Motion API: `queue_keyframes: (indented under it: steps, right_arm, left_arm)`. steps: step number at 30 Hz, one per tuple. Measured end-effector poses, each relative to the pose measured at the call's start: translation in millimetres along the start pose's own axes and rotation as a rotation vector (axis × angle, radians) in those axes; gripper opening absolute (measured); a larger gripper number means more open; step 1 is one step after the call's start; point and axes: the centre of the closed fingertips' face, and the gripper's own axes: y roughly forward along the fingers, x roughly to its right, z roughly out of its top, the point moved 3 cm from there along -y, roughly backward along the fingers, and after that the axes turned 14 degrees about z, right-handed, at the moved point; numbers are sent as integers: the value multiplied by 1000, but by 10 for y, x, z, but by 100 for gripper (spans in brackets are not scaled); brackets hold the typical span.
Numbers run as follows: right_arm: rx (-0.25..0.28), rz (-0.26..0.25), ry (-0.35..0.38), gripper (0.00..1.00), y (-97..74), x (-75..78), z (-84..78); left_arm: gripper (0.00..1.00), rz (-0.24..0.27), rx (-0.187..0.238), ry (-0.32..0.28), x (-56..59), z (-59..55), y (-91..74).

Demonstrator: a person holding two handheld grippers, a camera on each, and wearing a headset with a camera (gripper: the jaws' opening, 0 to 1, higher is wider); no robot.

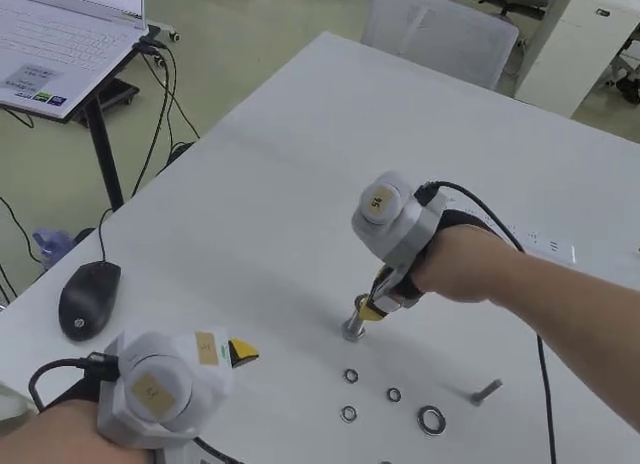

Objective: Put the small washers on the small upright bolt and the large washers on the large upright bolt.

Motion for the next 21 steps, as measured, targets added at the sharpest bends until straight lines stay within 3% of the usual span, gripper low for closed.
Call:
queue_keyframes:
  steps: [7, 21]
  right_arm:
    - [-22, 9, -1, 21, 57, 13, -10]
    - [-49, 10, -13, 22, 195, 57, -12]
  left_arm:
    - [87, 14, -5, -4, -69, -20, -10]
    - [86, 7, -7, 1, -37, -11, 2]
